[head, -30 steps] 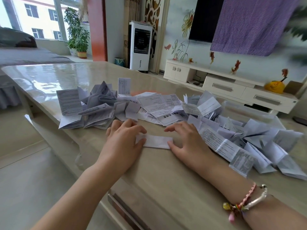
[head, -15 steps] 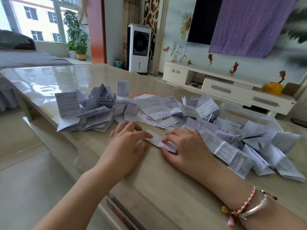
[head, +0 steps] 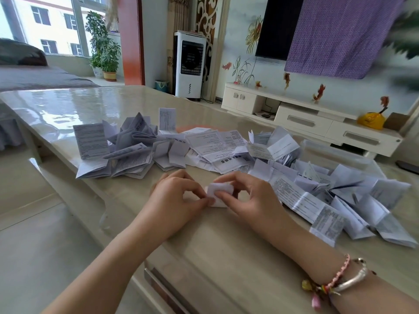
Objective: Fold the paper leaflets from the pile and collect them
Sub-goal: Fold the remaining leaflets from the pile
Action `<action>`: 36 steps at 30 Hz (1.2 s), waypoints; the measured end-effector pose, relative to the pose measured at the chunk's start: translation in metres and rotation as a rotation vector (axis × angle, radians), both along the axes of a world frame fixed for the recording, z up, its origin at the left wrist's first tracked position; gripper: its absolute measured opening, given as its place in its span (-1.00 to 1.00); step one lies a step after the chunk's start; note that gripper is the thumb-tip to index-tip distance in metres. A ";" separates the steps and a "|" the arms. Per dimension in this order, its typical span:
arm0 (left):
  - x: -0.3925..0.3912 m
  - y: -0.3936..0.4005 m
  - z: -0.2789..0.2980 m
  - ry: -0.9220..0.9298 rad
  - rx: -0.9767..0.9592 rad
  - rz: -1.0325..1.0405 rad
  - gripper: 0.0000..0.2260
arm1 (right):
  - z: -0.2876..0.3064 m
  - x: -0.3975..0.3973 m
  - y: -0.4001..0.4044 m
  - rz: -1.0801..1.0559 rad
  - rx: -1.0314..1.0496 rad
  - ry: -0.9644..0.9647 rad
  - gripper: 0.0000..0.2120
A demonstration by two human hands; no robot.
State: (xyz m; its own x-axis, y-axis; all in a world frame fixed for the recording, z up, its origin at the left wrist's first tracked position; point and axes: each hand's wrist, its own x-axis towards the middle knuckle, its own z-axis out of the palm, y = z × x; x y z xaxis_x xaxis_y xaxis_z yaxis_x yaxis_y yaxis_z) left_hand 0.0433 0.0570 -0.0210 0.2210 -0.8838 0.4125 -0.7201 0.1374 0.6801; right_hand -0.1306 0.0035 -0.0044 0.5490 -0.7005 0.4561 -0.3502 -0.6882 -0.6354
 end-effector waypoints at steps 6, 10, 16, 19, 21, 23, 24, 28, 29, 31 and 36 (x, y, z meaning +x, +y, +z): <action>-0.005 -0.001 0.000 -0.100 0.117 0.140 -0.82 | -0.015 0.001 -0.015 -0.188 -0.190 0.304 -0.54; -0.008 0.001 -0.002 -0.175 0.116 0.132 -0.67 | -0.011 0.003 -0.008 -0.130 -0.308 0.313 -0.55; -0.007 0.007 -0.008 -0.323 0.086 0.011 -0.70 | -0.015 0.002 -0.009 -0.151 -0.286 0.299 -0.59; -0.006 0.003 -0.008 -0.310 0.086 0.017 -0.68 | -0.014 -0.001 -0.011 -0.162 -0.240 0.277 -0.68; -0.005 0.000 -0.006 -0.330 0.086 0.033 -0.68 | -0.012 -0.002 -0.012 -0.172 -0.230 0.262 -0.72; -0.003 -0.001 -0.003 -0.382 0.079 0.063 -0.69 | -0.010 -0.003 -0.013 -0.192 -0.236 0.271 -0.76; 0.000 -0.001 -0.002 -0.414 0.076 0.091 -0.70 | -0.009 -0.003 -0.013 -0.201 -0.240 0.278 -0.77; 0.020 0.001 0.003 -0.464 0.070 0.232 -0.77 | -0.002 0.000 -0.014 -0.217 -0.208 0.317 -0.75; 0.027 0.001 0.004 -0.461 0.083 0.261 -0.77 | 0.000 0.002 -0.015 -0.215 -0.192 0.337 -0.73; 0.036 0.001 0.005 -0.457 0.125 0.302 -0.77 | 0.002 0.009 -0.018 -0.205 -0.163 0.382 -0.71; 0.044 -0.004 0.008 -0.452 0.138 0.366 -0.78 | 0.011 0.032 -0.041 -0.261 -0.111 0.496 -0.64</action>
